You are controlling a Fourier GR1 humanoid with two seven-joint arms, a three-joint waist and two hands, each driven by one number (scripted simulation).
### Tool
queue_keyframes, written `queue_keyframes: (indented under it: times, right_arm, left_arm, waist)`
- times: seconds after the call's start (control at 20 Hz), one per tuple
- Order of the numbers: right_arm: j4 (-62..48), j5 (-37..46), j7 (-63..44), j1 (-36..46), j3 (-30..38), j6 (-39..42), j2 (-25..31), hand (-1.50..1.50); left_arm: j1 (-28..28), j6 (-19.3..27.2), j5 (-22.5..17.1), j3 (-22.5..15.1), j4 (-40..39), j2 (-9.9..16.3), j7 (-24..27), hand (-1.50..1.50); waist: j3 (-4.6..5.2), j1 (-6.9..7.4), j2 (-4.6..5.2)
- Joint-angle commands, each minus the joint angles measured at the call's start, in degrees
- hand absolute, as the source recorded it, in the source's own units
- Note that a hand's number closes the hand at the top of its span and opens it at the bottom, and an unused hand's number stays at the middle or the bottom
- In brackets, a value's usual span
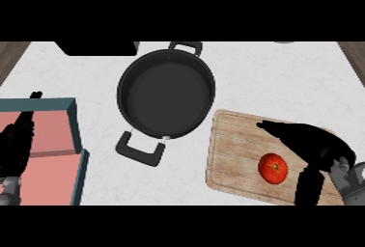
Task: Pick the tomato from the cutting board and place it in the pot
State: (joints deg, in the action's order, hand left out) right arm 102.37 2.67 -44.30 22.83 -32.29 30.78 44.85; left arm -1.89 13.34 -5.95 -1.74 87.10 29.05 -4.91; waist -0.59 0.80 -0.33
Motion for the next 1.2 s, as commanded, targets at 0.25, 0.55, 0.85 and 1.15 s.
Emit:
queue_keyframes:
  times: [0.25,0.55,0.85,1.15]
  right_arm:
    - [-7.3,5.6,-1.8,1.1,-1.1,2.3,-8.5,-1.5]
    - [-6.1,7.8,-4.6,1.1,-0.6,4.7,-10.3,-1.5]
    - [-10.9,14.2,1.0,-0.9,-1.5,2.6,-13.0,-1.5]
    - [-14.5,17.2,4.0,-0.4,-3.1,4.5,-15.3,1.5]
  left_arm:
    - [3.8,-1.5,2.2,-2.2,0.7,-3.2,-1.6,0.0]
    - [3.2,-3.2,2.0,-0.2,0.2,-3.0,-1.9,0.0]
    - [2.5,-2.5,4.6,-1.1,1.3,-4.9,-3.0,0.0]
    - [0.6,-3.6,4.0,0.3,-1.4,-5.8,-3.2,0.0]
  waist:
    - [0.58,-0.17,0.41]
    - [0.62,-0.58,0.32]
    - [0.57,-0.59,0.39]
    - [0.58,-0.48,0.51]
